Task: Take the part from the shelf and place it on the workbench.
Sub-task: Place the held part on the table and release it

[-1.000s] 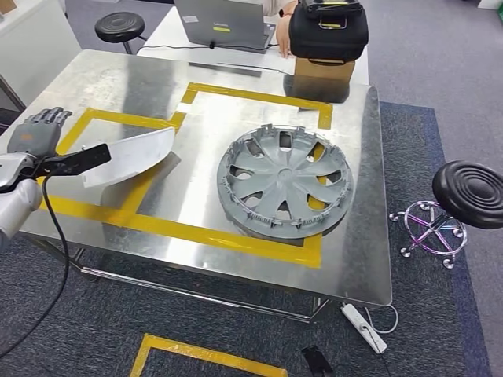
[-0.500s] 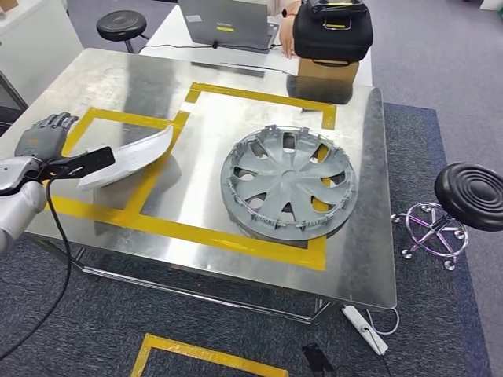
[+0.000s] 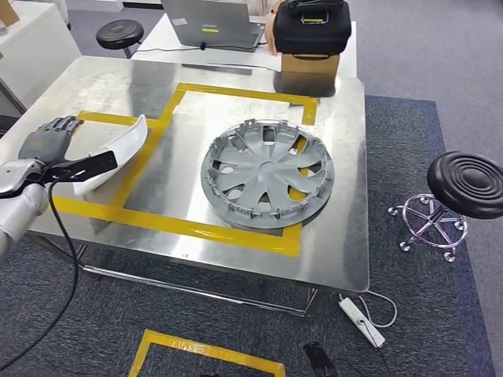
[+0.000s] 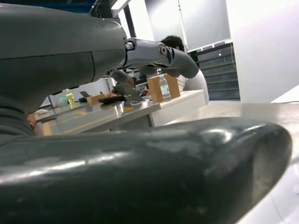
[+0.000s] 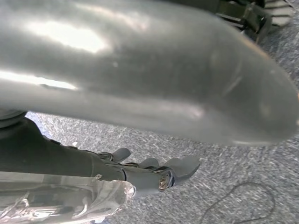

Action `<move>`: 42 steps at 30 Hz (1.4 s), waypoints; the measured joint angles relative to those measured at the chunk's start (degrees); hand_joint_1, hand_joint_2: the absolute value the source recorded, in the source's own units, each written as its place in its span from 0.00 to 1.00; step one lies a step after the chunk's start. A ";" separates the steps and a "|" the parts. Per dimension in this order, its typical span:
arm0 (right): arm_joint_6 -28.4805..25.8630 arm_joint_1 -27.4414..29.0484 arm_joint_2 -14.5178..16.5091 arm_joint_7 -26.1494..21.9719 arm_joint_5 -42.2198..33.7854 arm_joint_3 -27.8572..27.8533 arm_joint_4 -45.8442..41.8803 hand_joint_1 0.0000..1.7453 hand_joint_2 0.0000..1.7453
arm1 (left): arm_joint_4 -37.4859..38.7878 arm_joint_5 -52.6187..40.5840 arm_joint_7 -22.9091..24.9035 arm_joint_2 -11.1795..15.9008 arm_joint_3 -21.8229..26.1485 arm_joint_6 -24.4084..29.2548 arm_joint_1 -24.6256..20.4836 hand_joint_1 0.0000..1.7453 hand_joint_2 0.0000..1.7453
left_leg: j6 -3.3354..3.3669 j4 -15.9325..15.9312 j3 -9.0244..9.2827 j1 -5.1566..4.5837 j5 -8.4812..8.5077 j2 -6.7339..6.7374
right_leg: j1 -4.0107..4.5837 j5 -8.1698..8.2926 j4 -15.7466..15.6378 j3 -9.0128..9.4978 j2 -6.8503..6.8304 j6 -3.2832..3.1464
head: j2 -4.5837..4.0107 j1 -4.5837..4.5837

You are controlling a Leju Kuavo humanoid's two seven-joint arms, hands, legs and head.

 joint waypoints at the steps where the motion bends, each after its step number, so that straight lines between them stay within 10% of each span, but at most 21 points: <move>1: 0.01 0.01 0.00 0.01 0.00 0.00 0.00 0.00 0.00 | 0.00 -0.03 -0.01 -0.01 0.00 -0.02 0.15 0.00 0.00 | 0.03 0.98 0.17 -0.01 -0.14 0.00 | 0.05 0.37 0.02 -0.46 -0.01 -0.01 | 0.00 0.00; 7: 0.02 -0.10 0.00 0.02 0.03 0.00 0.00 0.00 0.00 | -0.02 -0.11 -0.01 -0.21 0.00 -0.05 -0.28 0.00 0.00 | 0.92 -15.21 11.34 -0.31 4.30 -0.11 | 0.26 2.44 0.08 -2.33 0.05 1.28 | 0.00 0.02; 10: 0.03 0.10 0.00 0.04 0.04 0.00 0.00 0.00 0.00 | -0.02 -0.35 -0.01 -0.40 -0.01 -0.19 -0.15 0.00 0.00 | 2.20 -15.66 10.54 -0.39 5.24 -0.01 | 0.17 2.59 0.12 -3.03 -0.02 2.39 | -0.01 0.01; 14: 0.13 0.20 0.00 0.05 0.08 0.00 0.00 0.00 0.00 | -0.02 -0.48 -0.01 -0.57 -0.03 -0.30 -0.08 0.00 0.00 | 3.42 -15.80 8.62 -0.31 7.08 0.20 | 0.07 -6.00 11.24 -6.99 -0.28 3.24 | -0.01 0.36; 16: 0.17 0.19 0.00 0.05 0.09 0.00 0.00 0.00 0.00 | -0.02 -0.54 -0.01 -0.57 -0.05 -0.38 0.07 0.00 0.00 | 3.43 -15.76 7.41 -0.40 8.02 0.22 | 0.08 -7.55 15.95 -7.57 -0.28 3.31 | -0.01 0.35; 21: 0.22 -0.04 0.00 0.02 0.15 0.01 0.00 0.00 0.00 | -0.02 -0.79 -0.01 -0.51 -0.07 -0.59 0.25 0.00 0.00 | 2.49 -15.64 5.36 -0.51 10.09 0.21 | 0.24 -3.67 1.82 3.51 -0.23 2.51 | -0.01 0.30; 23: 0.22 -0.03 0.00 0.02 0.17 0.01 0.00 0.00 0.00 | -0.02 -0.91 0.01 -0.47 -0.08 -0.59 0.22 0.00 0.00 | 1.75 -15.79 5.13 -0.51 10.94 0.24 | 0.50 -3.78 -0.18 4.57 -0.14 1.99 | -0.01 0.38; 25: 0.22 -0.01 0.01 0.04 0.17 0.00 0.00 0.00 0.00 | -0.01 -0.97 0.01 -0.46 -0.09 -0.59 0.26 0.00 0.00 | 1.01 -15.88 4.79 -0.37 11.23 0.25 | 0.47 -2.86 -0.36 3.93 -0.19 1.17 | -0.01 0.50; 30: 0.22 0.01 0.02 0.04 0.15 0.01 0.00 0.00 0.00 | 0.01 -1.01 0.01 -0.32 -0.09 -0.59 0.44 0.00 0.00 | 0.07 -2.70 0.49 -0.27 0.80 0.26 | 0.27 0.17 -0.74 0.84 -0.39 -0.02 | 0.02 0.19; 32: 0.22 0.03 0.02 0.04 0.15 0.01 0.00 0.00 0.00 | 0.02 -1.01 0.01 -0.33 -0.09 -0.59 0.65 0.00 0.00 | -0.03 0.17 0.92 -0.23 1.02 0.26 | 0.26 1.38 -0.69 -0.71 -0.40 0.03 | 0.02 0.19; 35: 0.23 0.00 0.02 0.03 0.15 0.00 -0.01 0.00 0.00 | 0.02 -0.98 0.01 -0.40 -0.09 -0.58 0.62 0.00 0.00 | -0.15 -7.82 7.98 -0.09 4.29 0.26 | 0.29 2.96 -0.48 -2.66 -0.33 0.65 | 0.01 0.16; 37: 0.24 -0.05 0.01 0.01 0.15 0.01 -0.02 0.00 0.00 | 0.01 -0.98 0.02 -0.50 -0.03 -0.50 0.66 0.00 0.00 | 0.40 -13.82 11.96 -0.17 3.61 0.19 | 0.47 3.93 -0.32 -3.49 -0.25 1.28 | 0.01 0.18; 40: 0.21 0.30 0.01 -0.03 0.11 0.01 -0.01 0.00 0.00 | 0.03 -0.80 0.14 -0.57 0.61 -0.24 2.19 0.00 0.00 | 2.17 -15.61 11.89 -0.53 3.95 0.29 | 0.24 5.06 -0.69 -4.24 -0.27 2.23 | 0.01 0.14; 42: 0.19 0.76 0.02 -0.01 0.08 0.00 0.00 0.00 0.00 | 0.04 -0.25 0.25 -0.56 1.24 0.28 3.81 0.00 0.00 | 3.13 -15.69 10.97 -0.51 5.05 0.45 | 0.08 2.11 1.61 -5.36 -0.36 2.80 | -0.01 0.24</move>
